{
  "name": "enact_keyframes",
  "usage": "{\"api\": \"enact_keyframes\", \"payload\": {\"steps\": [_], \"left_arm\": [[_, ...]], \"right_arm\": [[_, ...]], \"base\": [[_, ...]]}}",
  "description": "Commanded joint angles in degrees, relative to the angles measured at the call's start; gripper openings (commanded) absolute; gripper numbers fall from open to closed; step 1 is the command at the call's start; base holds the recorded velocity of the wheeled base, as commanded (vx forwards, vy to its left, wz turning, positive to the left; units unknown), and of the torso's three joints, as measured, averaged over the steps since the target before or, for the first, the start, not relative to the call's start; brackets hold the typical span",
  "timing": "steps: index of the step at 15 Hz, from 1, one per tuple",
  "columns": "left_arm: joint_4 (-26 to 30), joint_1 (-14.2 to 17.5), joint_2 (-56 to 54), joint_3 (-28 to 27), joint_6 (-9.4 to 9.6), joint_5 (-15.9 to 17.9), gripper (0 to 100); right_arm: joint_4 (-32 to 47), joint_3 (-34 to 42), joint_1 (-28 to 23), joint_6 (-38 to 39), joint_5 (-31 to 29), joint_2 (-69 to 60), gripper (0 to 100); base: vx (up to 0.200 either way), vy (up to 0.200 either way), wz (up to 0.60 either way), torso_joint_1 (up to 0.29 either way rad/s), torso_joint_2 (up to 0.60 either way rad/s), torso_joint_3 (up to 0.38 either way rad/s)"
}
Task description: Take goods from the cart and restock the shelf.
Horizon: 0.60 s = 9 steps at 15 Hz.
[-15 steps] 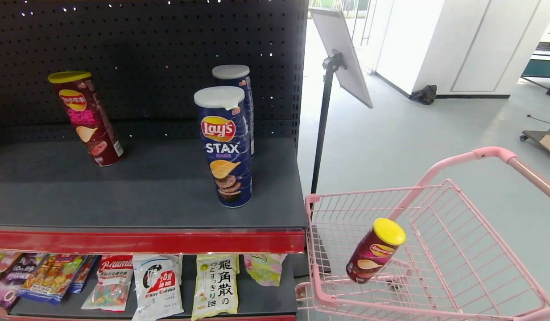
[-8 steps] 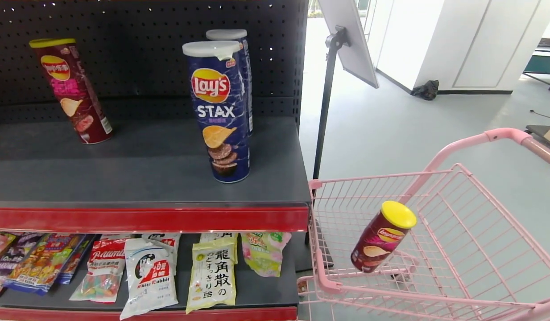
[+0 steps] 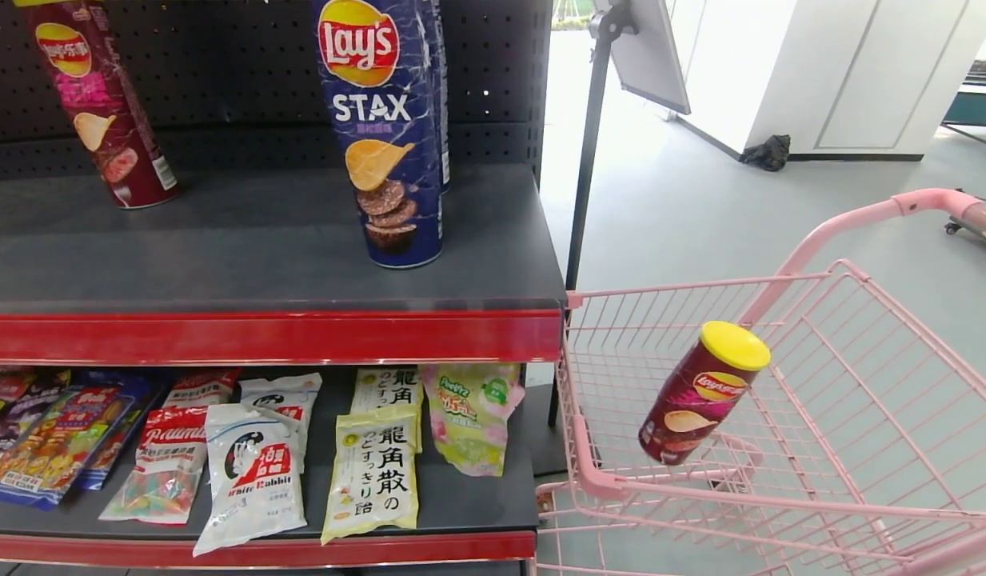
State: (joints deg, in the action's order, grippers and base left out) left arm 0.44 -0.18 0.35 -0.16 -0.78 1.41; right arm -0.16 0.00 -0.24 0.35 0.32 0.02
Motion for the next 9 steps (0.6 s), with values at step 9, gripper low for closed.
{"api": "enact_keyframes", "payload": {"steps": [9], "left_arm": [[0.00, 0.01, 0.09, -0.02, -0.01, -0.01, 100]], "right_arm": [[-3.18, -32.78, 3.94, -0.71, 7.51, 29.16, 100]], "base": [[0.000, 0.000, 0.00, -0.005, 0.02, 0.011]]}}
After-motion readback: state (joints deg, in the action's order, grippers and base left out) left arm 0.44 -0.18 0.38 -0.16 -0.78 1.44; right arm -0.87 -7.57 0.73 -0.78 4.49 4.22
